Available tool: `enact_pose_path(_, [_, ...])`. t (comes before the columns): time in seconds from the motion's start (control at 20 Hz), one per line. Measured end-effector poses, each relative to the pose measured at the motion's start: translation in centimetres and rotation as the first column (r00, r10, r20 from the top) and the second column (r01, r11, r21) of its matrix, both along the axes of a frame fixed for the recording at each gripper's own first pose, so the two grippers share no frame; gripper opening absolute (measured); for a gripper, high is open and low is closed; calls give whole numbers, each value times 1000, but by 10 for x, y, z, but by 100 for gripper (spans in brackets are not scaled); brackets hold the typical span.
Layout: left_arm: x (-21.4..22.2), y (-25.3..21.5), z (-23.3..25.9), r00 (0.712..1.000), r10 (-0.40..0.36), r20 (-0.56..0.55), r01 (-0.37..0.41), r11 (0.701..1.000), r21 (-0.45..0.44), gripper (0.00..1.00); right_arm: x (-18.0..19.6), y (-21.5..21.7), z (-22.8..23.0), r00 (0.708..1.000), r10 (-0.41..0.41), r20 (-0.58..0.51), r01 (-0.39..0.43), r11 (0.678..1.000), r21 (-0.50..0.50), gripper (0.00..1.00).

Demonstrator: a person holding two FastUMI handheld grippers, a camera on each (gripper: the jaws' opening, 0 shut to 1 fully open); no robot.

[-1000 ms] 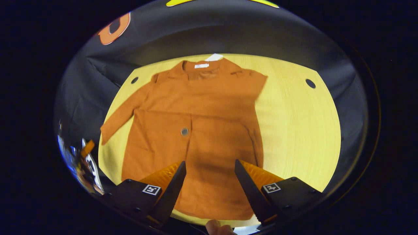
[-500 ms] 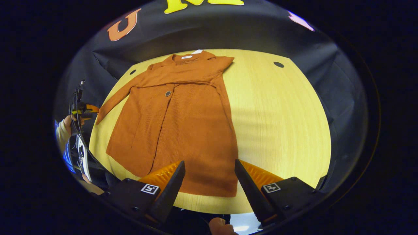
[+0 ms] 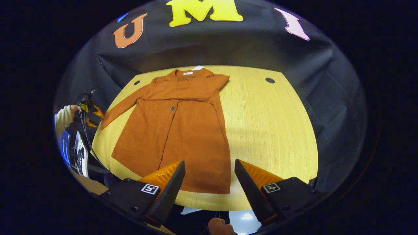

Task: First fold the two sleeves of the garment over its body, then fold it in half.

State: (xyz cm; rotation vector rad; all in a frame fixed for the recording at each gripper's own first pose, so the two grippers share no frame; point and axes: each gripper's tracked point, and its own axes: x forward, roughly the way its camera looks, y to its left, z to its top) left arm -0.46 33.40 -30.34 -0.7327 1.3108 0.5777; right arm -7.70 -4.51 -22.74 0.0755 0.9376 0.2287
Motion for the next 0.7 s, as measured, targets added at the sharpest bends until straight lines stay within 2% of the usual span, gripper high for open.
enact_pose_path(0.1, [2,0,-8,1000,-1,-17,1,1000,-15,98,-4,-3,3,1000,-20,4,20,1000,13,95])
enact_pose_path(0.15, [5,-2,-12,1000,-5,-14,4,1000,-24,99,-7,-6,4,1000,-29,2,29,999,13,99])
enact_pose_path(0.25, [1,-1,-14,999,4,-41,-5,999,-36,98,-11,-12,3,999,-49,-4,49,999,17,99])
enact_pose_path(0.35, [0,2,-15,998,21,-51,-23,999,-45,96,-14,-10,4,998,-61,-8,61,996,61,95])
enact_pose_path(0.45, [0,2,-14,998,29,-53,-32,998,-56,90,-16,-16,6,996,-89,-3,89,993,84,99])
enact_pose_path(0.5, [-2,2,-15,997,25,-72,-29,999,-46,96,-16,-21,6,994,-107,-3,106,991,83,98])
enact_pose_path(0.55, [-6,3,-14,995,18,-96,-22,999,-45,82,-17,-23,5,992,-122,-8,123,989,87,98])
enact_pose_path(0.7, [-2,3,-15,995,-13,-97,9,999,-43,84,-18,-31,1,988,-155,-25,157,984,87,98])
